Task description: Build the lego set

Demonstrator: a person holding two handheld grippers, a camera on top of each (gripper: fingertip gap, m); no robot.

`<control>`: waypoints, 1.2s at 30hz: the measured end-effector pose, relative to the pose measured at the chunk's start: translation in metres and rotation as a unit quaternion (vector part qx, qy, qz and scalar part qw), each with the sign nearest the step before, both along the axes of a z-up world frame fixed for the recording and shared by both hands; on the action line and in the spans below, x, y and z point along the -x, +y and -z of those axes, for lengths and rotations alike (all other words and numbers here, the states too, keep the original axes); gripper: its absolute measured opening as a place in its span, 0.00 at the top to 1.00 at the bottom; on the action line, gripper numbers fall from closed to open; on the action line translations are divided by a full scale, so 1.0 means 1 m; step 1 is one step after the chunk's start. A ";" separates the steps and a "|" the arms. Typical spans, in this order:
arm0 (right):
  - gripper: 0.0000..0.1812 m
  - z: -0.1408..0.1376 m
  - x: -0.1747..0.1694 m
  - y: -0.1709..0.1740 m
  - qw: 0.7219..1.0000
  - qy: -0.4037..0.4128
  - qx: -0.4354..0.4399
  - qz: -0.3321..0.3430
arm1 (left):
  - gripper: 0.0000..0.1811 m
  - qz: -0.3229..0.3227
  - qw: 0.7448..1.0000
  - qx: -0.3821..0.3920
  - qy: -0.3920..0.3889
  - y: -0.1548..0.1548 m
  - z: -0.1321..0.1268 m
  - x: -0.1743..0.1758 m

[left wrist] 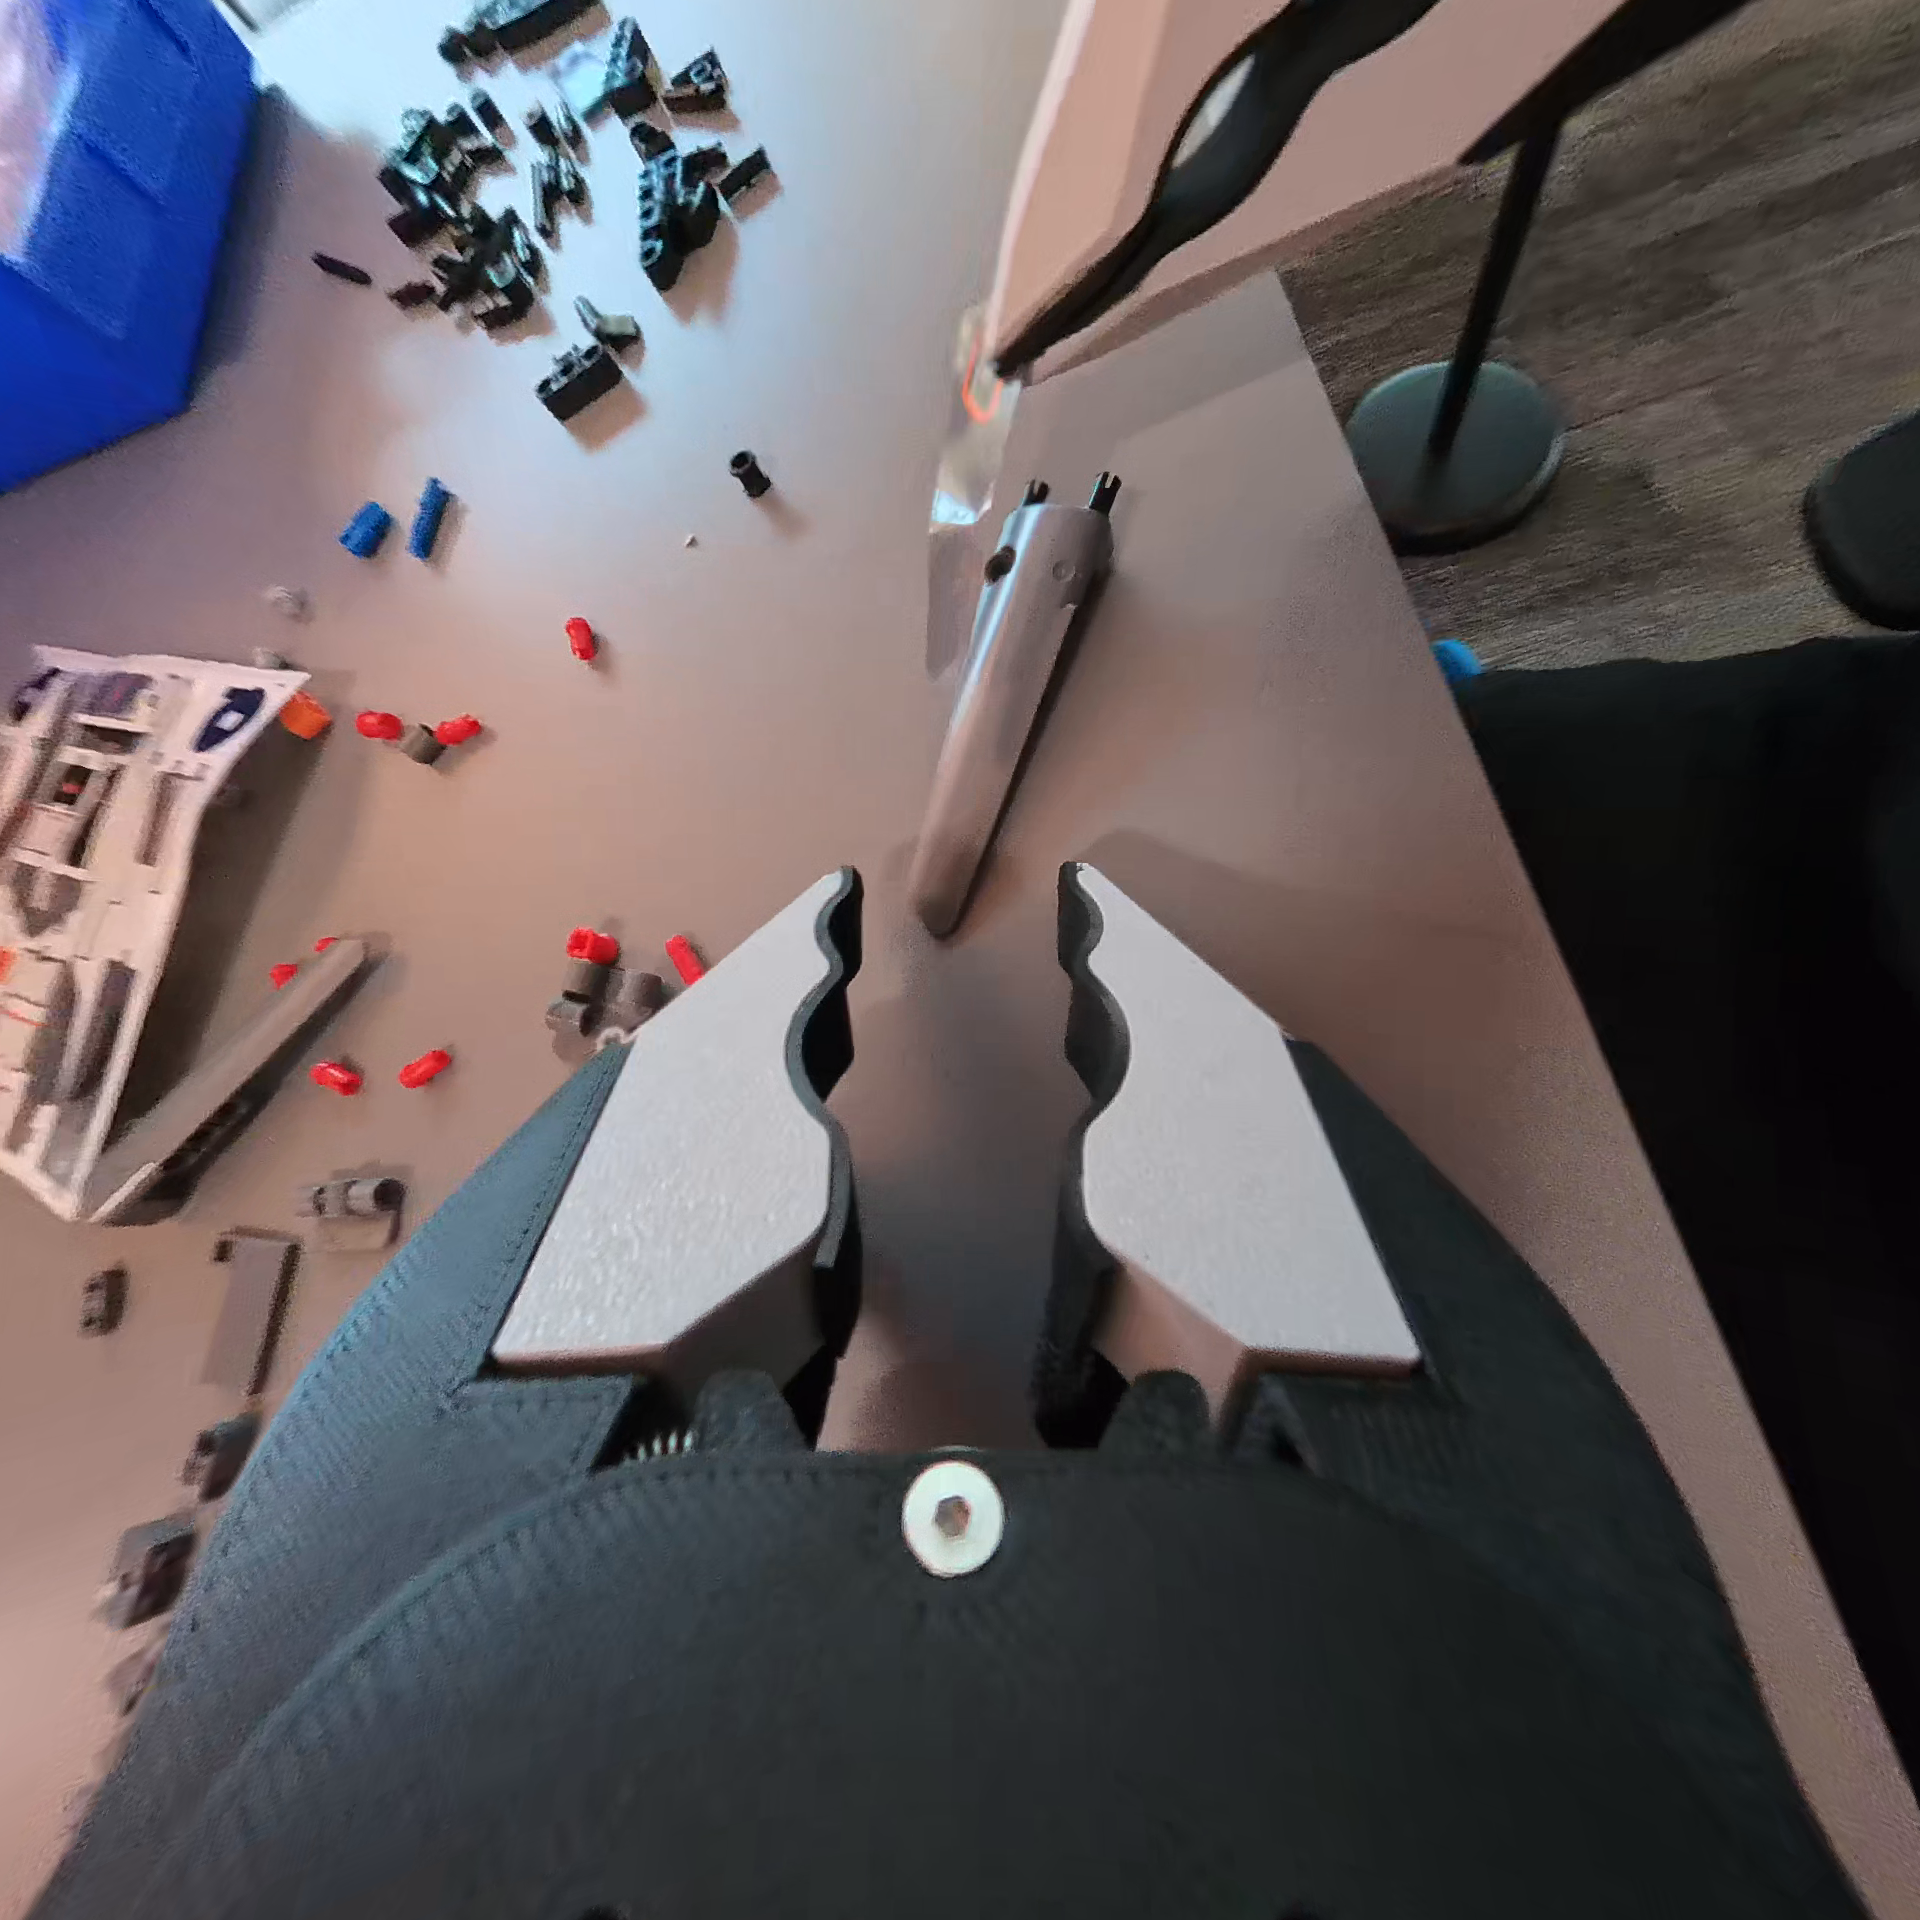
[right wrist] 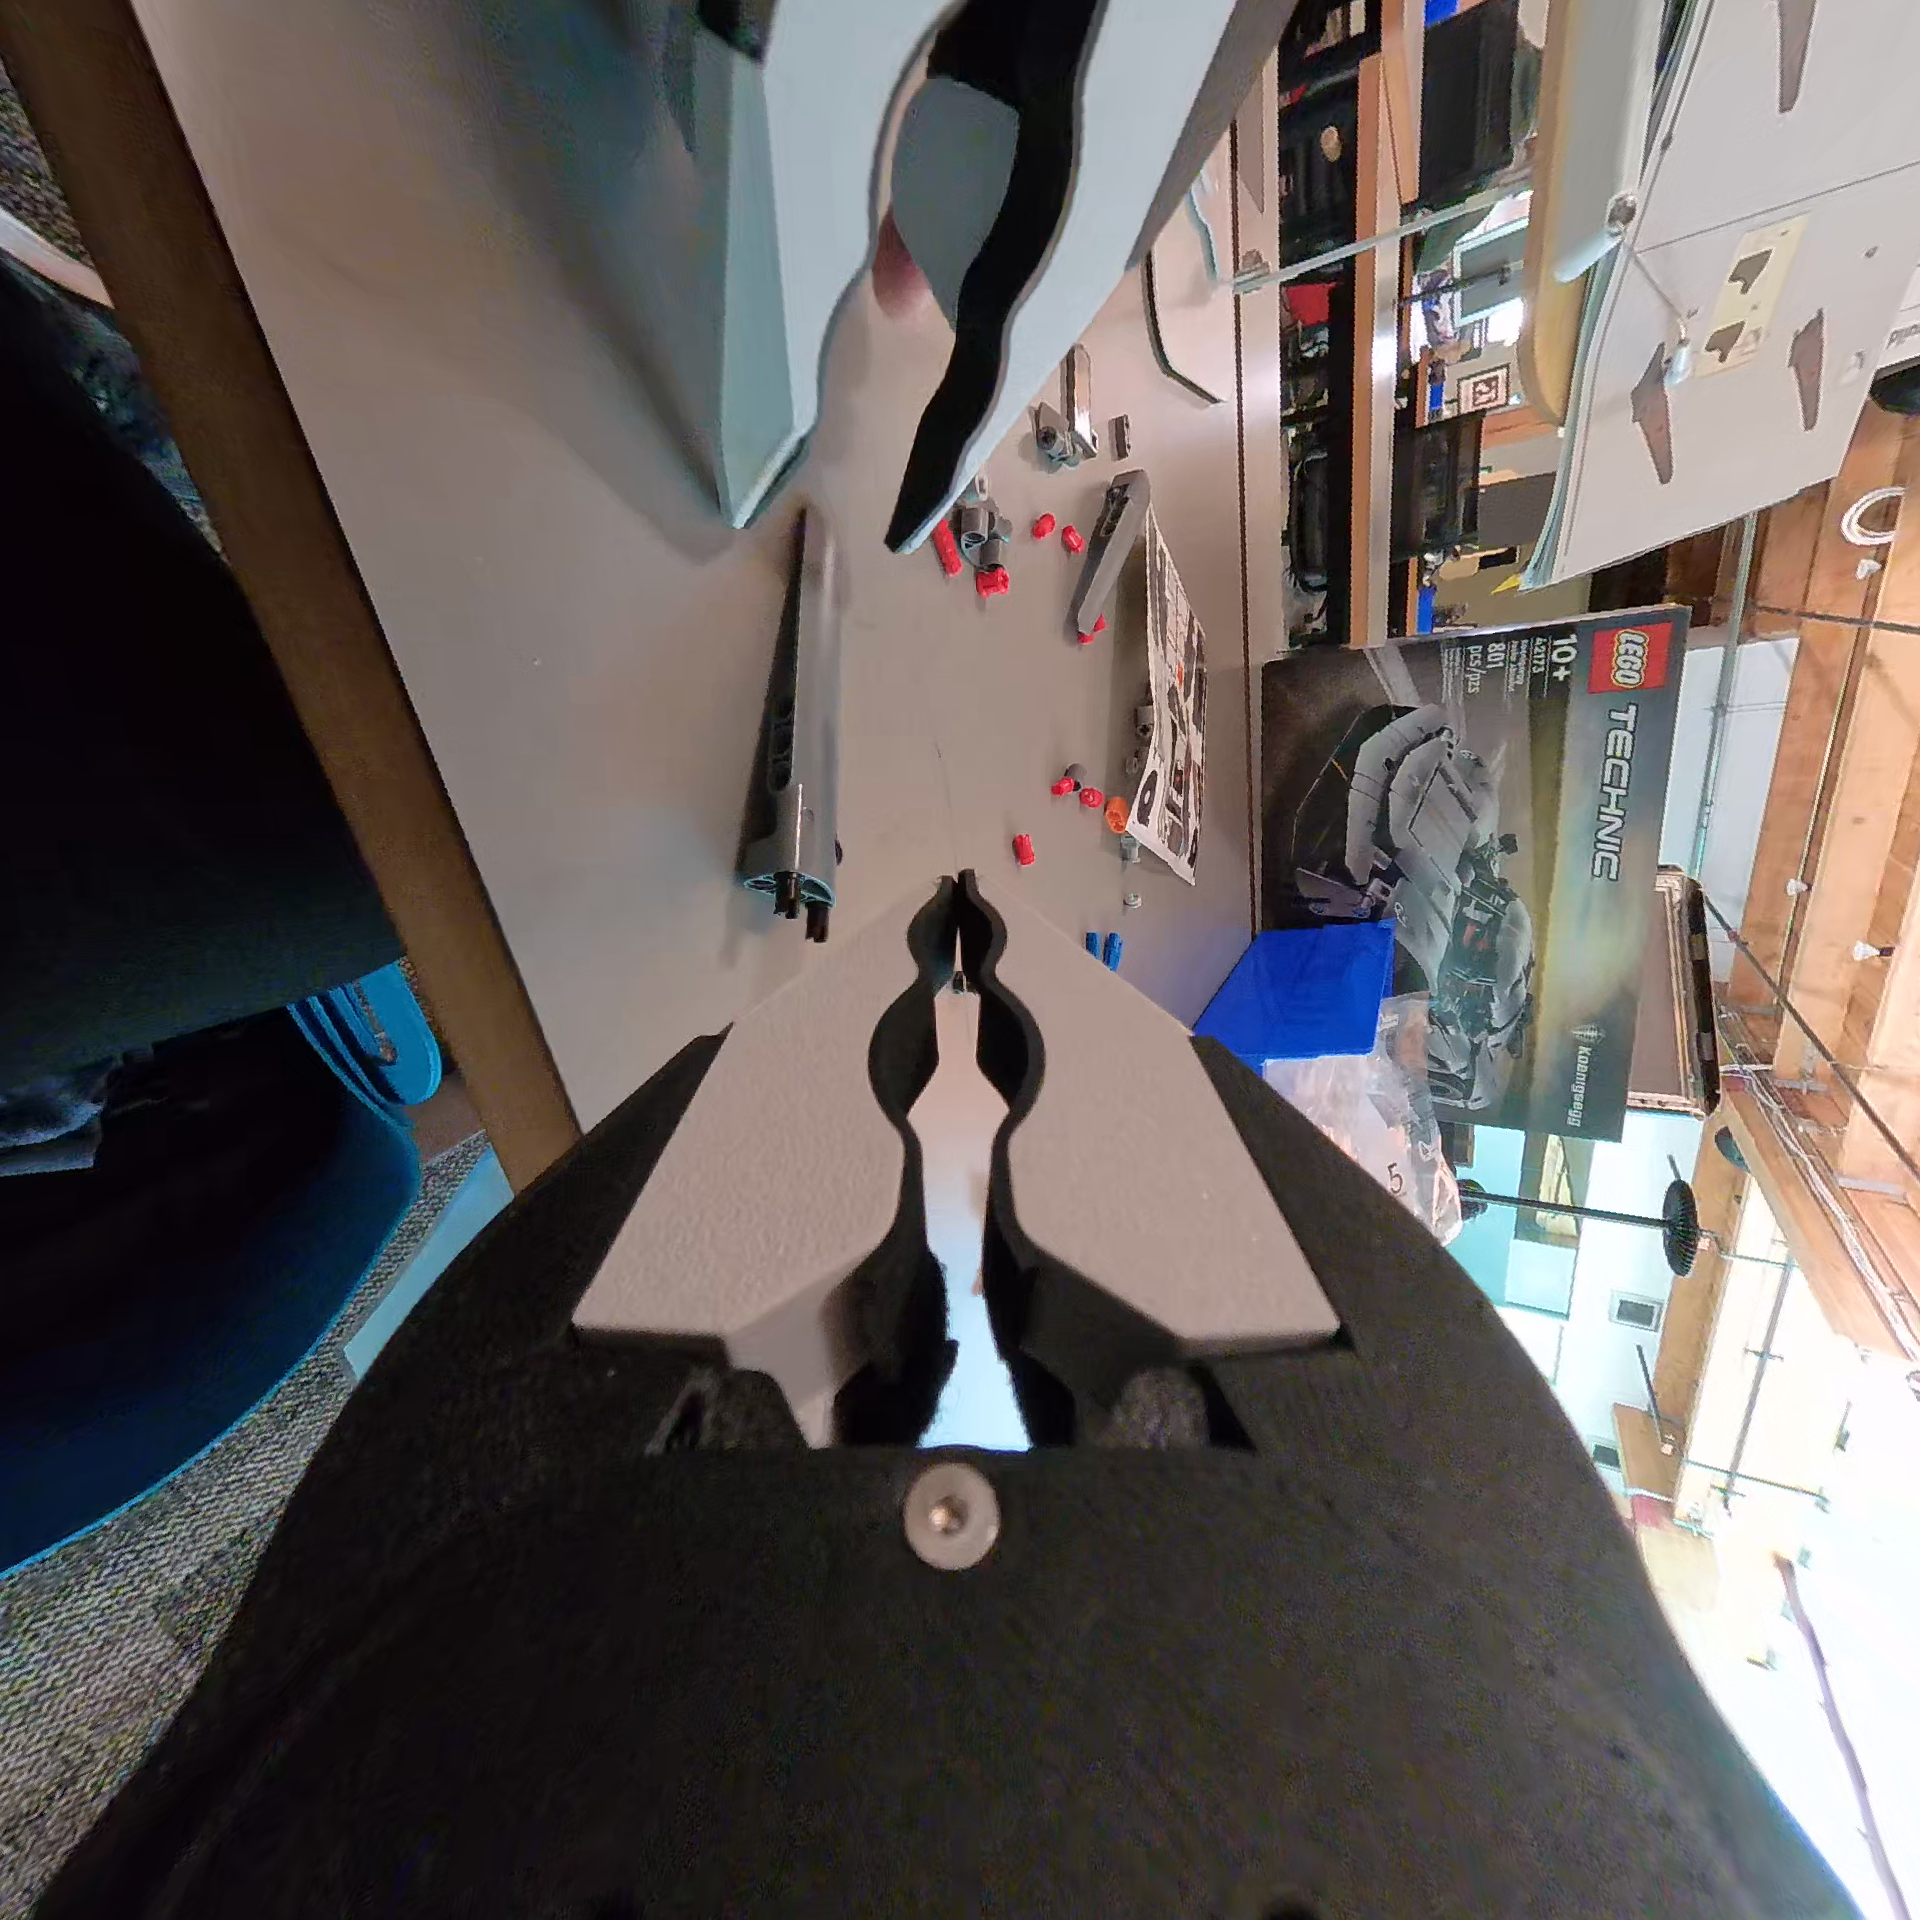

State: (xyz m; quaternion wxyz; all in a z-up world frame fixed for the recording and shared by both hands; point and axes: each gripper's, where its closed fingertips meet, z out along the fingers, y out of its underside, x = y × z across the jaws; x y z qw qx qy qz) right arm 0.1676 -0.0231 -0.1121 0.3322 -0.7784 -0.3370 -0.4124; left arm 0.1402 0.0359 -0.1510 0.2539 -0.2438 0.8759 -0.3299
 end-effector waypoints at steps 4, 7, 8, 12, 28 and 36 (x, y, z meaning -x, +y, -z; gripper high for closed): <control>1.00 0.000 0.001 -0.003 1.000 0.006 -0.004 0.002 | 0.84 0.024 0.998 0.018 0.061 -0.005 0.003 0.002; 1.00 -0.001 0.000 -0.005 1.000 0.011 -0.007 0.005 | 0.83 0.031 0.995 0.026 0.090 -0.008 0.004 0.000; 1.00 -0.001 -0.001 -0.006 1.000 0.011 -0.007 0.005 | 0.82 0.030 0.995 0.026 0.097 -0.007 0.005 -0.002; 1.00 -0.001 -0.003 -0.010 1.000 0.010 -0.007 0.007 | 0.86 0.035 0.993 0.021 0.112 -0.009 0.005 0.001; 1.00 0.004 0.009 -0.008 0.998 0.012 -0.014 -0.062 | 0.81 -0.017 0.999 -0.009 0.050 -0.006 0.002 0.026; 1.00 0.008 0.016 0.002 0.991 -0.008 -0.016 -0.129 | 0.84 -0.015 0.999 0.018 0.025 -0.012 0.002 0.031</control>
